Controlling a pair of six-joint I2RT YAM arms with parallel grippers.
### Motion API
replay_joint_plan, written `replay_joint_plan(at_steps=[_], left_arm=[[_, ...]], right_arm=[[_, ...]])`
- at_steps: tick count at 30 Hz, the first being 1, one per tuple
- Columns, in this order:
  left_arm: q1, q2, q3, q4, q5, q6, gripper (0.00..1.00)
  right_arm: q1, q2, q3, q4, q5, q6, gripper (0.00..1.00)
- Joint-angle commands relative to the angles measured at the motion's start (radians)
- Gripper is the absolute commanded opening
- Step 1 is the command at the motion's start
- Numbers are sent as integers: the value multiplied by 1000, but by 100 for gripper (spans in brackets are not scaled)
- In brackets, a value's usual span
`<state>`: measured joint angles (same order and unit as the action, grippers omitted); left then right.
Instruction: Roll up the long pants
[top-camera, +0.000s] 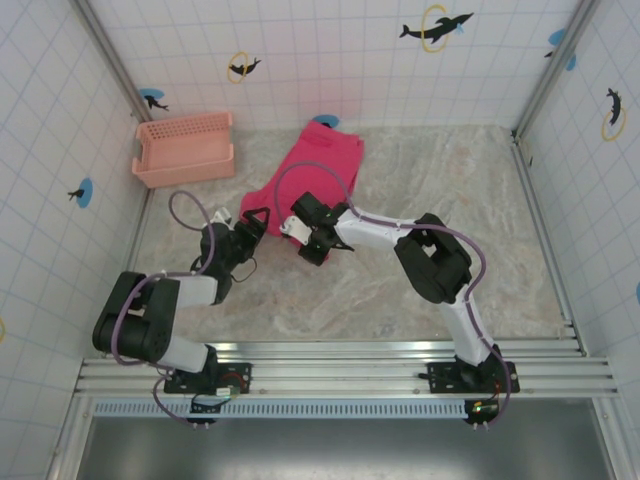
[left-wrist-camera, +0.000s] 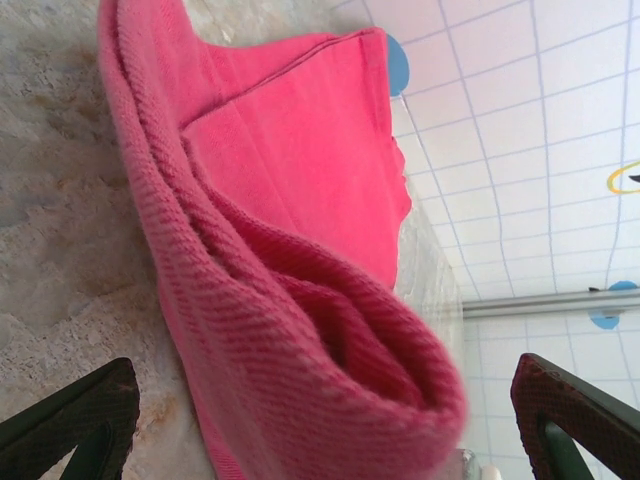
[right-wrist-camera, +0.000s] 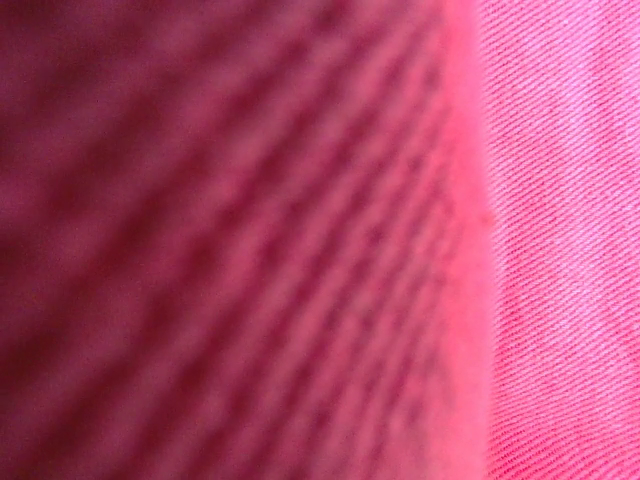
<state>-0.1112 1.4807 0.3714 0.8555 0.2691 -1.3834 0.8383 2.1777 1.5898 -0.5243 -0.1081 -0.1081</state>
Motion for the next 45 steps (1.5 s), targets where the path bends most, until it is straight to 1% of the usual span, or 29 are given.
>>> replay_joint_plan(at_steps=[1, 4, 9, 12, 15, 16, 17, 18, 20, 22, 23, 27, 31, 32, 34, 35, 36, 38, 40, 41, 45], left_arm=[[-5, 78, 17, 93, 16, 36, 97], [-4, 186, 21, 195, 26, 22, 97], [-4, 370, 16, 417, 24, 1, 98], [-4, 423, 33, 442, 25, 16, 97], [2, 443, 50, 431, 23, 42, 97], [6, 447, 56, 417, 27, 51, 97], [8, 451, 62, 403, 27, 63, 94], [13, 456, 67, 389, 28, 75, 87], [23, 469, 81, 363, 39, 91, 60], [38, 487, 93, 357, 61, 102, 26], [45, 496, 100, 355, 72, 107, 1], [57, 486, 99, 284, 66, 123, 0], [62, 423, 117, 71, 71, 157, 0], [65, 405, 127, -2, 72, 163, 0], [67, 375, 147, -120, 78, 184, 0], [68, 360, 165, -195, 83, 194, 0], [68, 348, 179, -253, 85, 204, 0], [69, 318, 199, -352, 81, 214, 0], [70, 290, 222, -435, 77, 226, 0], [71, 277, 251, -513, 77, 234, 0], [72, 255, 390, -772, 92, 281, 0]], right_arm=[[13, 112, -54, -139, -78, 1, 0], [13, 113, -57, -141, -79, 0, 0], [9, 110, -61, -150, -84, -4, 0], [9, 107, -68, -150, -88, -2, 0], [11, 102, -73, -152, -88, -3, 0], [11, 102, -73, -153, -87, -3, 0], [11, 100, -75, -155, -85, -5, 0], [11, 100, -77, -157, -82, -7, 0], [10, 95, -83, -158, -79, -9, 0], [8, 88, -89, -158, -77, -11, 0], [8, 85, -91, -158, -77, -11, 0], [3, 76, -97, -159, -71, -14, 0], [2, 48, -111, -166, -31, -16, 0], [2, 31, -124, -165, -16, -15, 14], [0, -17, -158, -142, 29, -9, 45], [-2, -52, -185, -123, 58, -4, 57], [-4, -81, -205, -106, 81, 5, 65], [-7, -152, -242, -91, 135, 18, 83], [-2, -211, -265, -88, 193, 24, 90], [4, -244, -276, -82, 219, 27, 94], [62, -320, -308, -63, 359, 25, 99]])
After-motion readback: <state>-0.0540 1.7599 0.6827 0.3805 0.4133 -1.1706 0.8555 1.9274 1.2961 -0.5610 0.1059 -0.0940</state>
